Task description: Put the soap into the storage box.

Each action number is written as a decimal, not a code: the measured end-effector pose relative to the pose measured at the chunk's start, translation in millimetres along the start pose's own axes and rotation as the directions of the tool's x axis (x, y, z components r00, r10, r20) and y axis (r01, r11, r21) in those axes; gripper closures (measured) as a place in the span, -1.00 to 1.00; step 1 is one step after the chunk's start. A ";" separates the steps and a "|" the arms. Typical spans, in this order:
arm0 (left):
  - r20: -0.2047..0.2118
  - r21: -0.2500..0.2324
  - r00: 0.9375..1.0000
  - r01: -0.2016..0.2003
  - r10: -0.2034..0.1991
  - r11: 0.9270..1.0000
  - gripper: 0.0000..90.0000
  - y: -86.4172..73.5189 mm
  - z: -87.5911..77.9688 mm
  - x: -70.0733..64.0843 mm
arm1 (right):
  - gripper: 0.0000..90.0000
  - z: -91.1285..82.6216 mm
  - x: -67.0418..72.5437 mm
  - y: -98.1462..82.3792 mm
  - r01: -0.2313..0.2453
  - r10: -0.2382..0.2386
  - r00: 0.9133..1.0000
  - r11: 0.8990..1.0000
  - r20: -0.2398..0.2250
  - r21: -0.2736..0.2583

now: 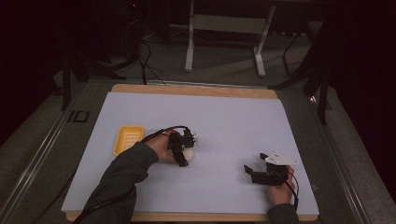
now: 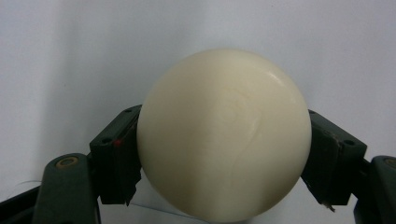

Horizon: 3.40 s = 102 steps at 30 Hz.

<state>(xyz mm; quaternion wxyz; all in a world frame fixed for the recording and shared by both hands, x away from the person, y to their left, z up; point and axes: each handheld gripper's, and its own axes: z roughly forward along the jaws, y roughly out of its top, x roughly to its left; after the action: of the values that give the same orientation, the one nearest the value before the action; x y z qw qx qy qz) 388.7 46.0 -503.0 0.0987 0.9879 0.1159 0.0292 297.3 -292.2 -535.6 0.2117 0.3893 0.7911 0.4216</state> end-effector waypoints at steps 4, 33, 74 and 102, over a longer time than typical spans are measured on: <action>0.006 0.016 1.000 -0.004 0.004 1.000 -0.46 2.4 0.4 0.7 | -0.68 0.0 -0.1 0.0 0.000 0.000 1.000 1.000 -0.001 -0.001; 0.033 0.150 0.999 -0.018 0.013 0.988 -0.44 17.2 2.5 3.1 | -0.68 0.2 -0.4 0.1 0.001 -0.001 1.000 1.000 -0.005 0.002; -0.024 0.168 1.000 0.017 -0.013 0.986 -0.43 6.0 -18.2 14.6 | -0.67 0.1 -0.6 0.1 -0.001 0.001 1.000 1.000 -0.008 0.001; -0.073 0.125 0.993 0.102 -0.093 0.987 -0.43 -17.1 -48.1 32.2 | -0.67 -0.1 -0.8 -0.1 -0.006 0.006 1.000 1.000 -0.007 -0.001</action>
<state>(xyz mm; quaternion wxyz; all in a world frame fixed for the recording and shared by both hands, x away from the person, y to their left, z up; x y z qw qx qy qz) 412.4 78.9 -458.3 0.0323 0.9838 0.1690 0.0496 297.6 -292.9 -535.6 0.2079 0.3898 0.7906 0.4240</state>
